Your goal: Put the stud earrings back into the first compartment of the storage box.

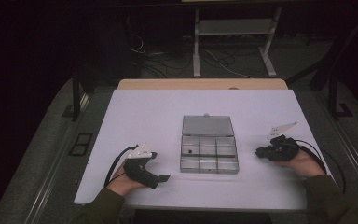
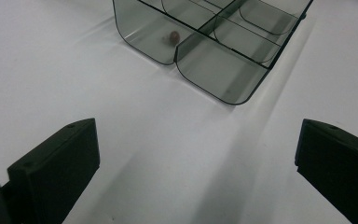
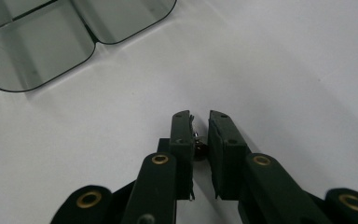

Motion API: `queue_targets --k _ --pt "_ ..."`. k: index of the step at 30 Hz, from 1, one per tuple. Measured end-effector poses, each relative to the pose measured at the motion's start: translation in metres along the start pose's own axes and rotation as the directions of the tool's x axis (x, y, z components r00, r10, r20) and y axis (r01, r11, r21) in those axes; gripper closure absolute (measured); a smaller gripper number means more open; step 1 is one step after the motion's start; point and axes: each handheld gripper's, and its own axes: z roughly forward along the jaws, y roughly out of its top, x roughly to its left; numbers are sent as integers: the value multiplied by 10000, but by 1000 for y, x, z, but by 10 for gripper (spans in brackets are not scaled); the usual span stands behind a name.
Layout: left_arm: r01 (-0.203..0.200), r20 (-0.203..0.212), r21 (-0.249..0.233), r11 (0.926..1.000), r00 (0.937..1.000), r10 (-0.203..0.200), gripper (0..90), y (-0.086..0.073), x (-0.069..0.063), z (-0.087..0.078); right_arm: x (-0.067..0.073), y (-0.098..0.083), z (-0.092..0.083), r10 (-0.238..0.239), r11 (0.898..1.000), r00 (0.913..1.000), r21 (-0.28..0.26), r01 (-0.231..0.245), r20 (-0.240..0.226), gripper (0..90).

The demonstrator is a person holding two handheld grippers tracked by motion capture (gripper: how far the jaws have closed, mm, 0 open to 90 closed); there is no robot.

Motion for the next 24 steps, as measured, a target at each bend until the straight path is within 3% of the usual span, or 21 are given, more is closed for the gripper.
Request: queue_targets --k 9,17,24 --pt "-27 15 9 10000 10000 27 0 0 0 0 1 3 -6 162 9990 9995 -422 -174 -276 793" --pt "-34 17 40 10000 10000 34 0 0 0 1 9 15 -17 78 9917 9975 -1276 -168 -704 793" --pt "-36 29 61 10000 10000 36 0 0 0 2 15 26 -22 -39 9866 9967 -1628 -95 -817 793"
